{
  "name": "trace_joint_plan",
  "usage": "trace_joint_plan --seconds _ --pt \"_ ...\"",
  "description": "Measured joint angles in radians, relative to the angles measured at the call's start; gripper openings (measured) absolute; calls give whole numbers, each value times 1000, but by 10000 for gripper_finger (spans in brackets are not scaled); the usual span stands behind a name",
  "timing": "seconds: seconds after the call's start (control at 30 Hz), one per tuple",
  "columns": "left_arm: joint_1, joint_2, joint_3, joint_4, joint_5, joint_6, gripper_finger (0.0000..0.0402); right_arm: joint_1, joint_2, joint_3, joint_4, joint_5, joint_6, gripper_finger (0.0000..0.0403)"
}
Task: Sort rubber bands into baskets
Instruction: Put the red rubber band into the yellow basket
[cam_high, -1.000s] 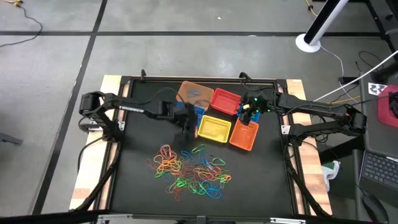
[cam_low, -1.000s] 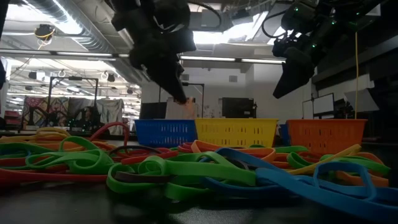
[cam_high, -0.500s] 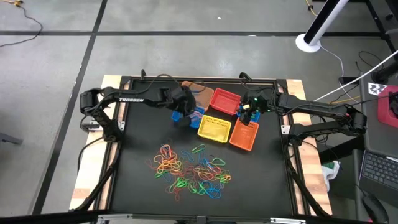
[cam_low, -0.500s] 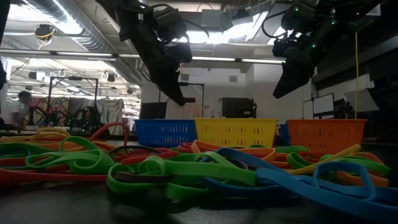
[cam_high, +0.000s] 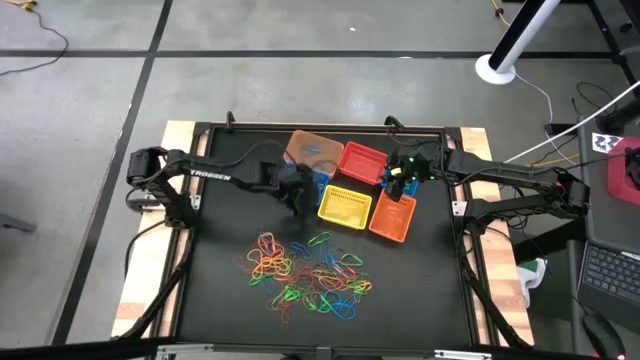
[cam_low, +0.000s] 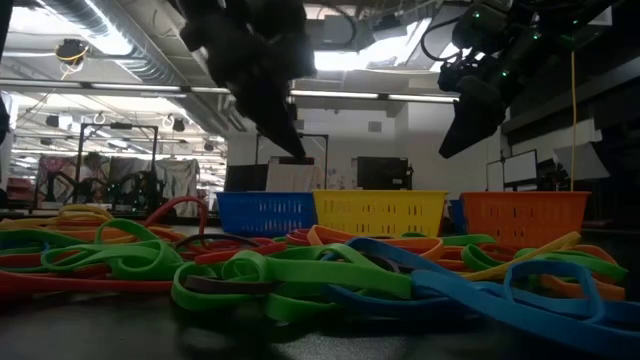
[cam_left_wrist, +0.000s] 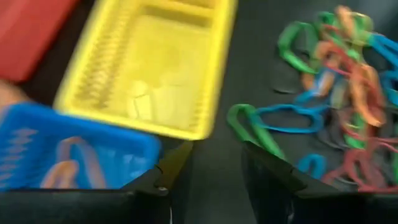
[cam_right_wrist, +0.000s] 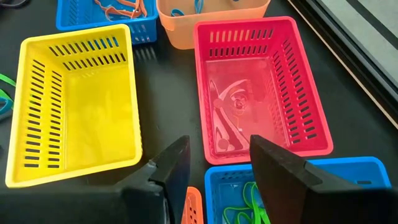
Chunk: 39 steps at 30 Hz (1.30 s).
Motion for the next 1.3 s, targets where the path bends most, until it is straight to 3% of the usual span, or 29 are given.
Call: trace_joint_plan --seconds 0.23,0.53,0.93,1.3 --pt "-146 0 0 -6 -1 0 133 0 0 0 0 0 0 168" --pt "-241 19 1 -20 -3 -23 133 0 0 0 0 0 0 168" --pt "-372 34 1 -22 -4 -191 133 0 0 0 -1 0 0 168" --pt "-479 44 1 -13 -26 -511 133 0 0 0 -1 0 0 168"
